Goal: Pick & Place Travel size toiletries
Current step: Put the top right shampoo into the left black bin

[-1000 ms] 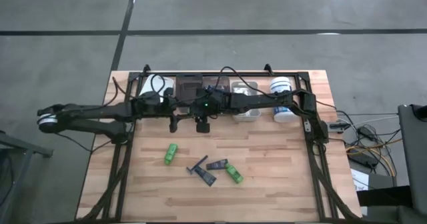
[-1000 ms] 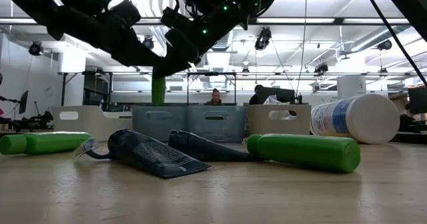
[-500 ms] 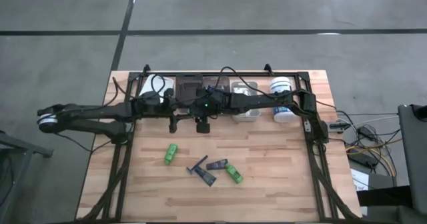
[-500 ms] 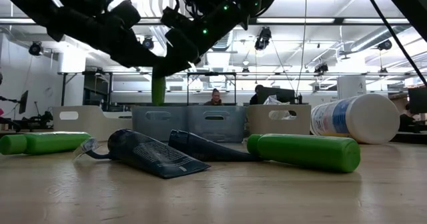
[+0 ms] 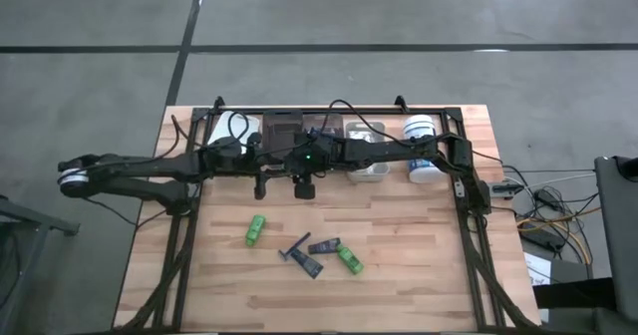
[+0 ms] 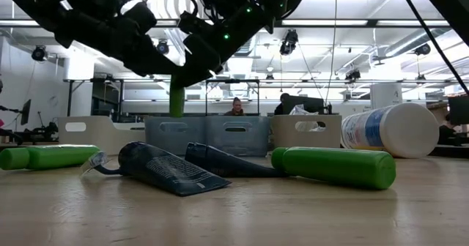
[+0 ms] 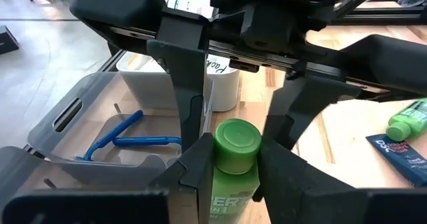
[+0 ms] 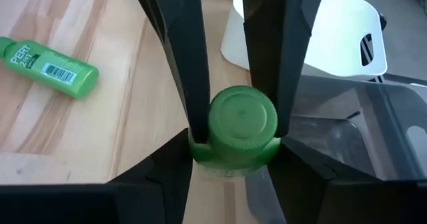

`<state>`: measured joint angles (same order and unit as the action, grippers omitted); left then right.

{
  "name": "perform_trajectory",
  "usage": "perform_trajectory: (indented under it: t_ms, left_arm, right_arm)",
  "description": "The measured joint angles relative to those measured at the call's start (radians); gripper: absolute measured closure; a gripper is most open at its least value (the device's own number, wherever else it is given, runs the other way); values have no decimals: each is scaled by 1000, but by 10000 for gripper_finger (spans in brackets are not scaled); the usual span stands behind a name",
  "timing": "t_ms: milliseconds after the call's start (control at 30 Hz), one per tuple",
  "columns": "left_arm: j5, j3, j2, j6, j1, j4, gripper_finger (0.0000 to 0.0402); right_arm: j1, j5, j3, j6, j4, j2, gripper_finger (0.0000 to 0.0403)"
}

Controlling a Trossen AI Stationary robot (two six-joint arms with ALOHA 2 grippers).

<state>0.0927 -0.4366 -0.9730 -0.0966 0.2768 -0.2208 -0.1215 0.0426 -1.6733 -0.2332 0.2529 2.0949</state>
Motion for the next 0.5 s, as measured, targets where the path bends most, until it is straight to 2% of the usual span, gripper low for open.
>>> perform_trajectory:
  t_ms: [333, 500]
  left_arm:
    - [-22, 0, 11, 19, 0, -8, 301]
    - [-110, 0, 11, 18, 7, 2, 301]
  right_arm:
    - [-28, 4, -3, 13, 68, -32, 145]
    - [-48, 15, 2, 14, 153, -66, 113]
